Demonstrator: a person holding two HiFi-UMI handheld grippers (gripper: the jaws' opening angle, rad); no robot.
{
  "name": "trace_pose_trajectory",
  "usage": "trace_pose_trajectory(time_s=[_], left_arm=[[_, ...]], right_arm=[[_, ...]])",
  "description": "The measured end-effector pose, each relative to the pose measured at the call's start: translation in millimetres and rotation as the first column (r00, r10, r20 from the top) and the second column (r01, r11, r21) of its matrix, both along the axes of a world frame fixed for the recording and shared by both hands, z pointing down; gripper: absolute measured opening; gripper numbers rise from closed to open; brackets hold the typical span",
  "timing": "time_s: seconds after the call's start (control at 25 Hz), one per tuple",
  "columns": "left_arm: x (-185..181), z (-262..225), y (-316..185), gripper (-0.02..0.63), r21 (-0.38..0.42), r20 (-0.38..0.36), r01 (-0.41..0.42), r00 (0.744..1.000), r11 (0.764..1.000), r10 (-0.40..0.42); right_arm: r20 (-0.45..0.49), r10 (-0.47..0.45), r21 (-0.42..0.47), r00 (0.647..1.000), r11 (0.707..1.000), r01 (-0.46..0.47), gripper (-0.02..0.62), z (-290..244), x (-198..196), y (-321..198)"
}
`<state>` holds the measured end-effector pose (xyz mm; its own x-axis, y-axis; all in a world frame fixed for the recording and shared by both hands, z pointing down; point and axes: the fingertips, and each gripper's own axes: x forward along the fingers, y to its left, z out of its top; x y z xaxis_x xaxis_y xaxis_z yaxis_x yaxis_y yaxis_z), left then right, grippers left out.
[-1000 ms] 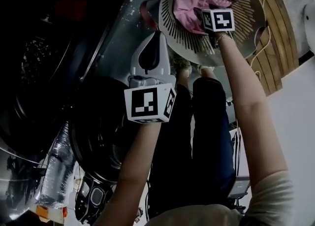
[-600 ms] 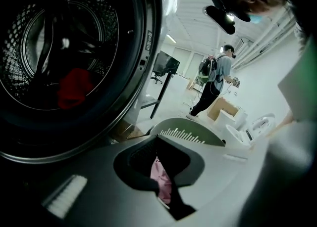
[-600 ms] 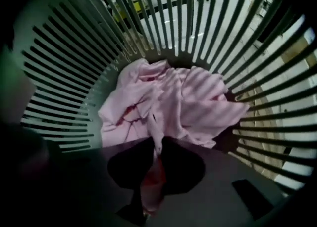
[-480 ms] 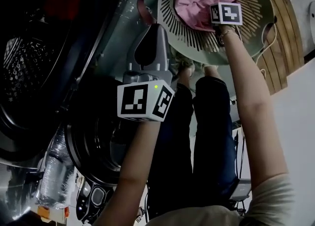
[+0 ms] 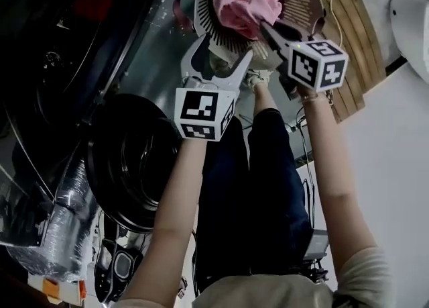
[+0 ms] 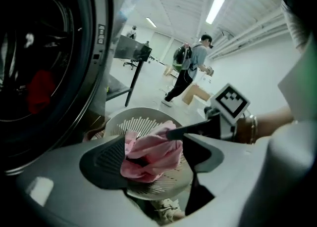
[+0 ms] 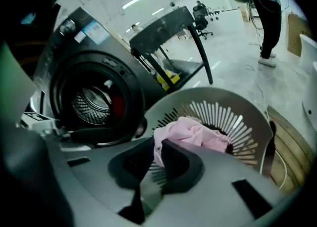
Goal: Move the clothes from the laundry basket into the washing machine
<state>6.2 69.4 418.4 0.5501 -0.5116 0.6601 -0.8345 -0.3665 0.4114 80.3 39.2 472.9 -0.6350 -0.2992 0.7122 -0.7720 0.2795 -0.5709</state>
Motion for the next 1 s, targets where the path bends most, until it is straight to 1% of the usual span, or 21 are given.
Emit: trace_pose_trajectory(time_s=[0.08,0.12,0.24,0.32,0.4,0.48,0.52,0.56,0.6,0.68,0.8,0.88,1.0], left_arm=[[11,-2,1,0.353,0.021,0.040,-0.088,0.995,0.996,0.088],[15,-2,2,0.356,0.037,0.071,-0.135,0.989,0.990,0.132],[29,-2,2,0.370,0.082,0.149,-0.253,0.960,0.964,0.239],[40,-4,-2,0.379,0.113,0.165,-0.304,0.945,0.946,0.284],[46,-7,-10,0.379,0.156,0.170,-0.315,0.942,0.936,0.289],[44,-6,-18,0.377,0.189,0.165,-0.279,0.954,0.941,0.249],[41,-4,-22,0.355,0.196,0.155,-0.246,0.964,0.949,0.218],[36,-2,-24,0.232,0.194,0.147,-0.212,0.972,0.958,0.186],[32,0,-25,0.072,0.185,0.148,-0.181,0.977,0.966,0.155],[23,3,-23,0.045,0.163,0.165,-0.131,0.981,0.978,0.104],[4,7,-22,0.040,0.124,0.165,-0.017,0.986,0.992,-0.004],[-15,5,-20,0.038,0.113,0.167,0.058,0.983,0.992,-0.077],[-45,-6,-24,0.038,0.139,0.201,0.111,0.970,0.984,-0.138]], right_arm=[[0.052,-0.015,0.047,0.999,0.999,0.013,0.049,-42,-6,0],[0.076,-0.024,0.066,0.997,0.998,0.019,0.049,-61,-9,0],[0.173,-0.062,0.103,0.983,0.994,0.044,0.049,-111,-22,2],[0.251,-0.097,0.113,0.963,0.991,0.070,0.049,-136,-34,3],[0.295,-0.150,0.135,0.944,0.984,0.114,0.049,-152,-47,6],[0.320,-0.192,0.148,0.928,0.977,0.151,0.049,-156,-56,8],[0.333,-0.196,0.144,0.922,0.977,0.156,0.049,-154,-59,8],[0.342,-0.192,0.137,0.920,0.979,0.153,0.049,-151,-60,8],[0.349,-0.184,0.131,0.919,0.980,0.147,0.049,-148,-62,7],[0.365,-0.166,0.119,0.916,0.984,0.131,0.049,-142,-63,7],[0.407,-0.113,0.079,0.906,0.993,0.089,0.049,-130,-65,8],[0.432,-0.086,0.048,0.898,0.996,0.072,0.074,-124,-68,14],[0.451,-0.089,0.035,0.888,0.996,0.082,0.109,-123,-80,19]])
